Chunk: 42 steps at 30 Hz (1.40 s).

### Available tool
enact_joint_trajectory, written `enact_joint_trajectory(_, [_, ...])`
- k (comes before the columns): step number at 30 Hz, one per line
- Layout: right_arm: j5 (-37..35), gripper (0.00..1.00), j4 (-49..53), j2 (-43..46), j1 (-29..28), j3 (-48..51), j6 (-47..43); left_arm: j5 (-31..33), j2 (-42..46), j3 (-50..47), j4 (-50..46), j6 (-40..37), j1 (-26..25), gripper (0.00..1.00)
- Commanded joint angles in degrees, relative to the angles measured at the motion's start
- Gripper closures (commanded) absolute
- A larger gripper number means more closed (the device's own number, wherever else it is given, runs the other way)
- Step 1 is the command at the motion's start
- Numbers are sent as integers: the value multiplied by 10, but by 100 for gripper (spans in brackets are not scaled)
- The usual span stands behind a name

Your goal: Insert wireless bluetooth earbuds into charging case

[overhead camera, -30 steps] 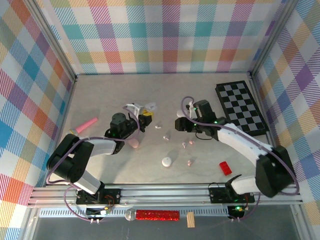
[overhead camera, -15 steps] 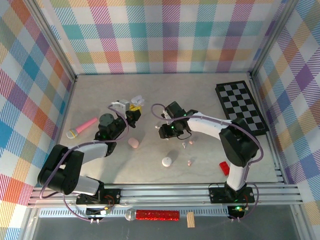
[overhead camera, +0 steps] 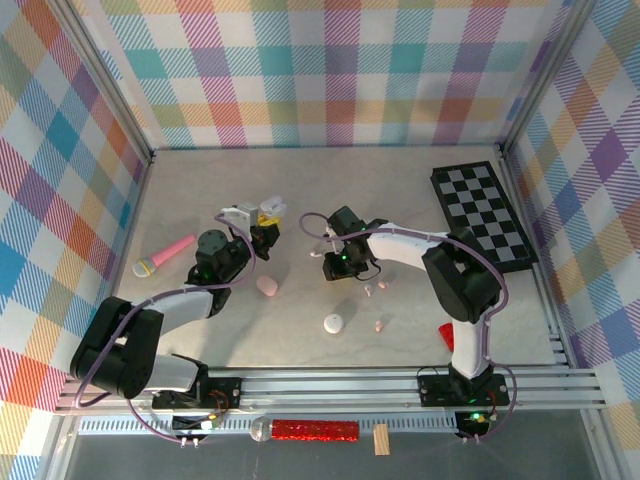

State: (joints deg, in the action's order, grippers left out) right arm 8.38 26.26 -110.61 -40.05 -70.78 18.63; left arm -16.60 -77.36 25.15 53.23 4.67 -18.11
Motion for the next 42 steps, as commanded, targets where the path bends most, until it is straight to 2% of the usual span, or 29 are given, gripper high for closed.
enact_joint_trajectory(1, [-14, 77, 20, -9, 1, -9, 0, 5, 14, -2, -2, -12, 4, 87])
enact_joint_trajectory(6, [-11, 83, 11, 17, 4, 6, 6, -3, 7, 0, 1, -8, 4, 88])
enact_joint_trajectory(17, [141, 93, -84, 78, 53, 89, 88, -1, -5, 4, 10, -5, 4, 87])
enact_joint_trajectory(19, [137, 93, -86, 86, 59, 101, 98, -3, -7, 3, 12, -3, 4, 87])
enact_joint_trajectory(22, [89, 92, -53, 92, 60, 102, 79, -4, -12, 3, 17, -1, 4, 87])
enact_joint_trajectory(26, [76, 91, -47, 104, 61, 114, 77, -6, -20, 8, 23, 2, 4, 87])
enact_joint_trajectory(29, [91, 89, -56, 105, 75, 126, 104, -10, -22, 10, 24, 3, 4, 87])
enact_joint_trajectory(34, [74, 82, -44, 98, 93, 132, 121, -11, -25, 10, 26, 5, 4, 87])
enact_joint_trajectory(39, [52, 72, -30, 117, 95, 135, 94, -11, -24, 9, 25, 5, 4, 87])
enact_joint_trajectory(42, [54, 63, -25, 136, 95, 134, 65, -12, -24, 9, 24, 4, 4, 87])
